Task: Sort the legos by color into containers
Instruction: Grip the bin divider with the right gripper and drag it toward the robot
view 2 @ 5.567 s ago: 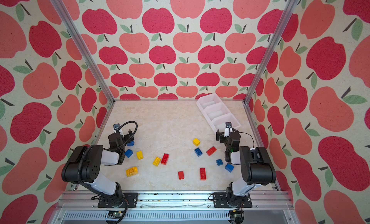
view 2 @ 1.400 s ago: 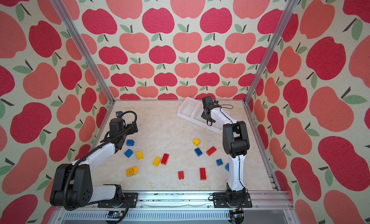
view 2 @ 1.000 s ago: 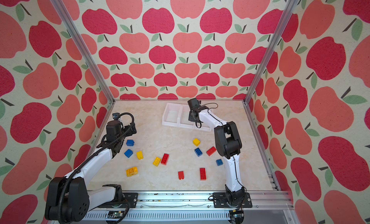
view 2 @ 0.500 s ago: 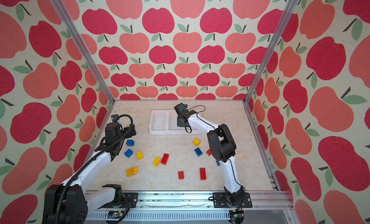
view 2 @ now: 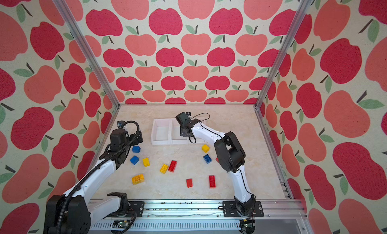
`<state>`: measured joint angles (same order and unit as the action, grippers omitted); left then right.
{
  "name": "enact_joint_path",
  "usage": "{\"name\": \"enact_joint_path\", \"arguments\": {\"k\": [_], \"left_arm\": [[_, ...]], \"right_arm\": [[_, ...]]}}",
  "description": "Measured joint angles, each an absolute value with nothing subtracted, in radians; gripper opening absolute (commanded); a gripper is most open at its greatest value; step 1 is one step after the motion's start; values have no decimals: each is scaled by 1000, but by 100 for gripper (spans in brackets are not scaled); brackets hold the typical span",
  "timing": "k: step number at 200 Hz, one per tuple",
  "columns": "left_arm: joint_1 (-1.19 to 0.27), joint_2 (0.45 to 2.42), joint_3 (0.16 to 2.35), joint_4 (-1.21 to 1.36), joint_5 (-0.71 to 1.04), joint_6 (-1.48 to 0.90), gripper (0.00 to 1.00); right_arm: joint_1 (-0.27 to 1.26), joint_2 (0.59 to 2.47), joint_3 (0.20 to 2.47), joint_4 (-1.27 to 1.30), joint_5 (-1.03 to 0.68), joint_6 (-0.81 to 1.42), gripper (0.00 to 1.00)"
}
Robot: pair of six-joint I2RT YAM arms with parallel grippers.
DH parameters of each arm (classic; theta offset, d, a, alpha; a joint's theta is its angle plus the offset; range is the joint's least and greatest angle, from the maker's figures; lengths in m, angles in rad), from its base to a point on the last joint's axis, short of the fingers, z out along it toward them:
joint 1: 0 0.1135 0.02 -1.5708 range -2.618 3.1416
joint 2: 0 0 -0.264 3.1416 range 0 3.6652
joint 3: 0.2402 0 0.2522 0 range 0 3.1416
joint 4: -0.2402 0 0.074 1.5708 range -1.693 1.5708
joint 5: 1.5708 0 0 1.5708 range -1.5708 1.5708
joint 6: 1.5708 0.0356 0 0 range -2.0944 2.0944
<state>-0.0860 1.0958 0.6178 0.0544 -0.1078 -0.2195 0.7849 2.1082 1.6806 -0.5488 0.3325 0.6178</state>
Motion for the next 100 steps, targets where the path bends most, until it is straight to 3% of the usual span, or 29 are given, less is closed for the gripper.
{"name": "enact_joint_path", "arguments": {"k": [21,51,100], "left_arm": [[-88,1079,617,54,-108,-220,99],[-93,1073,615,52,-108,-220,99],[-106,1067,614,45,-107,-220,99]], "right_arm": [[790,2104,1675,-551,336,622,3],[792,2104,1675,-552,339,623,28],[799,2101,1671,-581,324,608,53]]}}
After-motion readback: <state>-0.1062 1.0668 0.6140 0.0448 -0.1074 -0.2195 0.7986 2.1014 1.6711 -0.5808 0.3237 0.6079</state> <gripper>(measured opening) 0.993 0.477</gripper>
